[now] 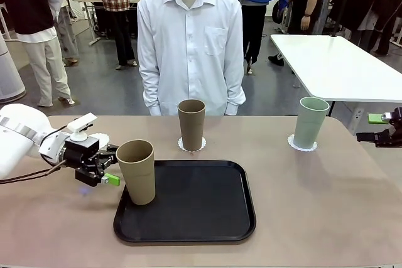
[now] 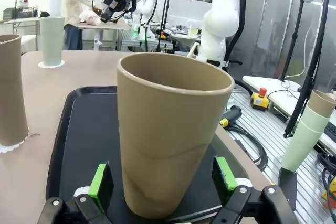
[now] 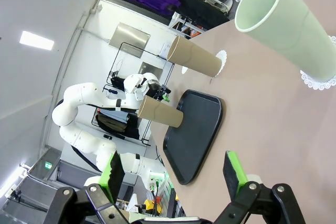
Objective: Place coasters on the table and set cups on them.
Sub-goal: Take one Reusable plastic cup from the Flat Tray and place it on a coaster set by the human.
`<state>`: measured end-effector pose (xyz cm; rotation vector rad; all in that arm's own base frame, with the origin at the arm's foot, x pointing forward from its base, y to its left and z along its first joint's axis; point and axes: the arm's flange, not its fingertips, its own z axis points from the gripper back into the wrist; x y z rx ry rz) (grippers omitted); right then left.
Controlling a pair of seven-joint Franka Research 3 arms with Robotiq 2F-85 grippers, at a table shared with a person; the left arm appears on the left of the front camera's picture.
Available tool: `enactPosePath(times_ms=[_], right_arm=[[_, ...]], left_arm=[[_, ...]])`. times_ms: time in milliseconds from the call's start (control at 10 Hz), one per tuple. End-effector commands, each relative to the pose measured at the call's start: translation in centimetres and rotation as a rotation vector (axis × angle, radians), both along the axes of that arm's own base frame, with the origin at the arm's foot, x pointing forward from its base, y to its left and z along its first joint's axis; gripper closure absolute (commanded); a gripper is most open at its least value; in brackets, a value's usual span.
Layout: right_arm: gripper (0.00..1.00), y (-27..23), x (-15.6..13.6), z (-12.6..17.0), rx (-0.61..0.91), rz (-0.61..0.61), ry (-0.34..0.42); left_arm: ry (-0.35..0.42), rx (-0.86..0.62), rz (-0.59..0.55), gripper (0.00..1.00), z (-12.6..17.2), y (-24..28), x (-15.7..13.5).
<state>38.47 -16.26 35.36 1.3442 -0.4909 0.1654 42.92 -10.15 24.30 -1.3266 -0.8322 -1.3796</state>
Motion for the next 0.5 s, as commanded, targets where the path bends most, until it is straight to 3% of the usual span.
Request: enactPosePath(times_ms=[0, 400], right_arm=[[0.0, 0.1, 0.0, 0.1, 0.005, 0.005, -0.007], [0.0, 0.1, 0.0, 0.1, 0.005, 0.005, -0.007]], left_arm=[[-0.011, -0.018, -0.027, 0.0, -0.2, -0.3, 0.5], [-0.007, -0.007, -0.064, 0.0, -1.2, -1.7, 0.6]])
